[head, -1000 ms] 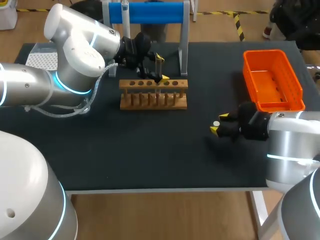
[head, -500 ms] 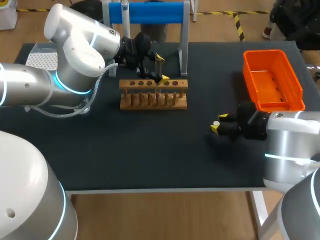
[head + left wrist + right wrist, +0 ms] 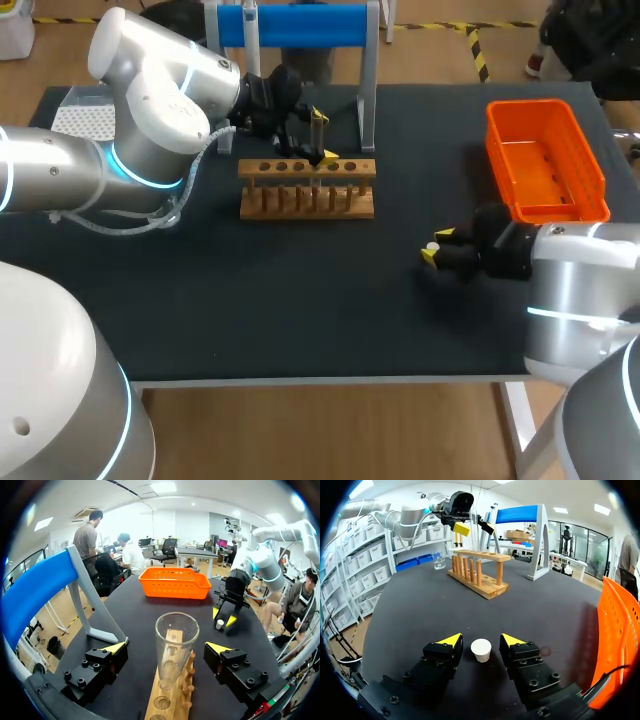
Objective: Invert the test tube, pick up the pipette, mount the tip to pipette, aspirate from beaker and dispense into the tube, eject the tip, return the pipette, and cap with the stopper.
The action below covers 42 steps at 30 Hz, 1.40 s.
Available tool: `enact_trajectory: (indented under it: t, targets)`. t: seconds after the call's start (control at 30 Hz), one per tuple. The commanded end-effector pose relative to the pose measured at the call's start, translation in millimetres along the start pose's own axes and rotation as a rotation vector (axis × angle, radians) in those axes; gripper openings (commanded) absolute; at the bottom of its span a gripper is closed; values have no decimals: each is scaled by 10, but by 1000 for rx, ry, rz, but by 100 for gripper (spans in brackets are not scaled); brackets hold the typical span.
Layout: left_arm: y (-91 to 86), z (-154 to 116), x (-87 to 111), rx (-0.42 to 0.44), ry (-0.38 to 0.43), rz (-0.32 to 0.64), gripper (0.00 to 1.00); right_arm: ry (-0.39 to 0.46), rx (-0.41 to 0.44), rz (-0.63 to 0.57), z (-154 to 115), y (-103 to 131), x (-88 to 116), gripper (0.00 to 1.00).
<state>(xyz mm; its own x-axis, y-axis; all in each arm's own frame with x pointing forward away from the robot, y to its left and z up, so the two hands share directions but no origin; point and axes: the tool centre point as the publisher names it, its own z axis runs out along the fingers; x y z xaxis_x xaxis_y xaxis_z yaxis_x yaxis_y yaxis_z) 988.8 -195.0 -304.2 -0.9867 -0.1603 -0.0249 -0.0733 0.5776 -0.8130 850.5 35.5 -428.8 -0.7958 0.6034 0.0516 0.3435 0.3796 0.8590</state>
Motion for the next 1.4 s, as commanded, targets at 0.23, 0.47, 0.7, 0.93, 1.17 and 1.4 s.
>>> enact_trajectory:
  t: [0.23, 0.47, 0.7, 0.93, 1.17, 1.4]
  targets:
    - [-5, 3, -8, -3, 2, -1, 100, -2, 6, -3, 15, -6, 1, 47]
    - [-5, 3, -8, -3, 2, -1, 100, 0, 10, -5, 17, -10, 6, 45]
    - [-5, 3, -8, -3, 2, -1, 100, 0, 14, -5, 20, -15, 9, 43]
    - [-5, 3, -8, -3, 2, -1, 100, -2, 15, -4, 21, -22, 7, 38]
    - [-5, 3, -8, -3, 2, -1, 100, -6, 17, -1, 18, -26, -1, 37]
    - [-5, 3, -8, -3, 2, -1, 100, -8, 19, 0, 21, -29, -9, 37]
